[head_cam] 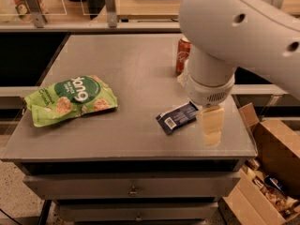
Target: Move rxbar blueberry near green rice chip bag
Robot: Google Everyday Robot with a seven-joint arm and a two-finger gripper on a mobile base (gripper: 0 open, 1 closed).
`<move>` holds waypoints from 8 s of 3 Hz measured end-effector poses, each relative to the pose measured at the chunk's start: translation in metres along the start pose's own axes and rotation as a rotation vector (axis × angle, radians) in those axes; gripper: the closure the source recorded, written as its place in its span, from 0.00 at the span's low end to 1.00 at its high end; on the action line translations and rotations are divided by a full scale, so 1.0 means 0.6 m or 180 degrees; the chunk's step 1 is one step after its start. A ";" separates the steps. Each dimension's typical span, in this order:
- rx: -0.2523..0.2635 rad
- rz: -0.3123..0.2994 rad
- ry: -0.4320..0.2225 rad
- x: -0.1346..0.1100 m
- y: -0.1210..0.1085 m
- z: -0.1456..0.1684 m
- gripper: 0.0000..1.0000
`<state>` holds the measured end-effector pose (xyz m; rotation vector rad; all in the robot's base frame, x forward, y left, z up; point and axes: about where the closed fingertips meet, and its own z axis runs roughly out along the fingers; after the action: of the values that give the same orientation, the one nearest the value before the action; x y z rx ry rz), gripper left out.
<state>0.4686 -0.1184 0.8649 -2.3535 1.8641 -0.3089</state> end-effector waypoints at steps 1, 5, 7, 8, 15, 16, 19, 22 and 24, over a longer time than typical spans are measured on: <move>-0.0137 -0.0181 -0.0004 -0.023 -0.002 0.025 0.00; -0.0614 -0.0220 -0.0214 -0.048 -0.028 0.070 0.18; -0.0672 -0.0103 -0.0282 -0.044 -0.023 0.081 0.64; -0.0661 -0.0034 -0.0359 -0.039 -0.016 0.078 0.87; -0.0194 -0.1566 -0.0383 -0.322 -0.056 -0.032 1.00; -0.0222 -0.1733 -0.0483 -0.390 -0.058 -0.031 1.00; -0.0432 -0.1554 -0.0652 -0.488 -0.122 0.022 0.35; -0.0386 -0.1550 -0.0680 -0.492 -0.125 0.021 0.00; -0.0159 -0.1529 -0.0563 -0.469 -0.134 -0.050 0.00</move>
Offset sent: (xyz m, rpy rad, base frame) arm 0.0075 0.0353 -0.0454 -0.0512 0.1544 0.1252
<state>0.4761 0.1746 0.8883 -2.7367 1.2287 -0.0905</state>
